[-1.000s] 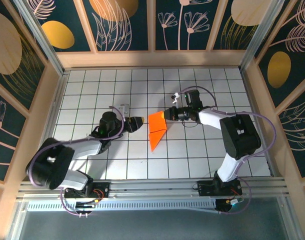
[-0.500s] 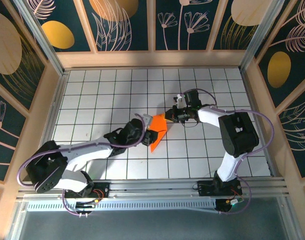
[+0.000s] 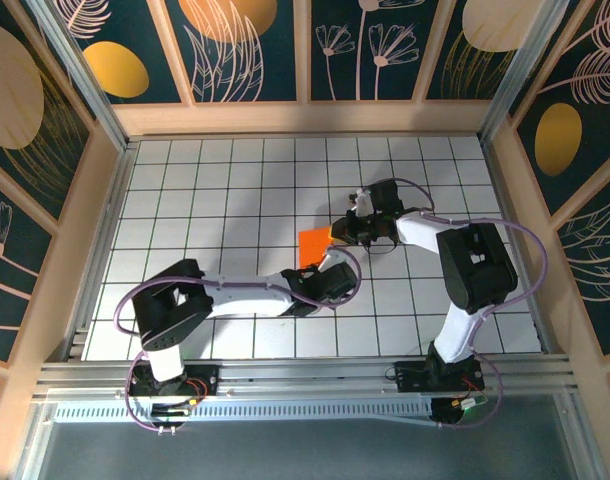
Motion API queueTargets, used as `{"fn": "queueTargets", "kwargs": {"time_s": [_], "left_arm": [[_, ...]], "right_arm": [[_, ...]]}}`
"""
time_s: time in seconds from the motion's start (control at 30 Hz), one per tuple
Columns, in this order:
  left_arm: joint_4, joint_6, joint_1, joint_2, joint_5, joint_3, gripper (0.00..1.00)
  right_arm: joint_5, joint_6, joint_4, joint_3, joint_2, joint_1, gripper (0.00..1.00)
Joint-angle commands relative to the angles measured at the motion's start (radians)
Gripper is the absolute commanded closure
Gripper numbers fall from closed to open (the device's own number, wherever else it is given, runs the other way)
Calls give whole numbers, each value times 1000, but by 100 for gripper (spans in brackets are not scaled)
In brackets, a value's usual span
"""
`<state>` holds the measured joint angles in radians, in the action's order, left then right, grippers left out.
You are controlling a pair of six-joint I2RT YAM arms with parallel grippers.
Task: Fold a paper plane with a square sheet of paper (fold left side to right side)
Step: Fold the wing for the fifth time at the center of the table.
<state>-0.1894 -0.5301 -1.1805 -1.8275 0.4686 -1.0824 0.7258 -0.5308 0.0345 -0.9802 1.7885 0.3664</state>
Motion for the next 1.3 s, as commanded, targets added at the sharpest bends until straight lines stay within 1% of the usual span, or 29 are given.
{"fn": "queueTargets", "kwargs": {"time_s": [0.0, 0.2, 0.33, 0.43, 0.57, 0.67, 0.9, 1.03, 1.17, 1.2, 1.27], "left_arm": [[-102, -57, -4, -24, 111, -42, 46], [-110, -58, -3, -55, 121, -45, 46], [-123, -62, -3, -75, 148, -51, 48], [-134, -61, -3, -95, 155, -65, 54], [-150, -68, -4, -113, 173, -77, 65], [-146, -71, -4, -111, 184, -72, 71], [-133, -67, -3, -114, 182, -68, 83], [-128, -68, -2, -115, 180, -65, 88], [-117, -86, 12, -87, 182, -37, 94], [-102, -87, 20, -70, 170, -21, 97], [-55, -74, 40, -36, 124, 14, 100]], "right_arm": [[-2, -3, 10, -26, 14, -5, 100], [7, -5, 4, -28, 25, -5, 100], [7, -3, 5, -27, 22, -5, 100], [7, -3, 5, -26, 23, -5, 100], [3, -4, 5, -27, 24, -5, 100], [0, -4, 6, -27, 25, -6, 100], [-13, -8, 8, -29, 30, -5, 100], [-26, -7, 10, -29, 27, -7, 100], [-51, -11, 7, -22, 5, -16, 100], [-59, -8, 8, -19, -3, -23, 99], [-80, -1, 11, -12, -22, -38, 93]]}}
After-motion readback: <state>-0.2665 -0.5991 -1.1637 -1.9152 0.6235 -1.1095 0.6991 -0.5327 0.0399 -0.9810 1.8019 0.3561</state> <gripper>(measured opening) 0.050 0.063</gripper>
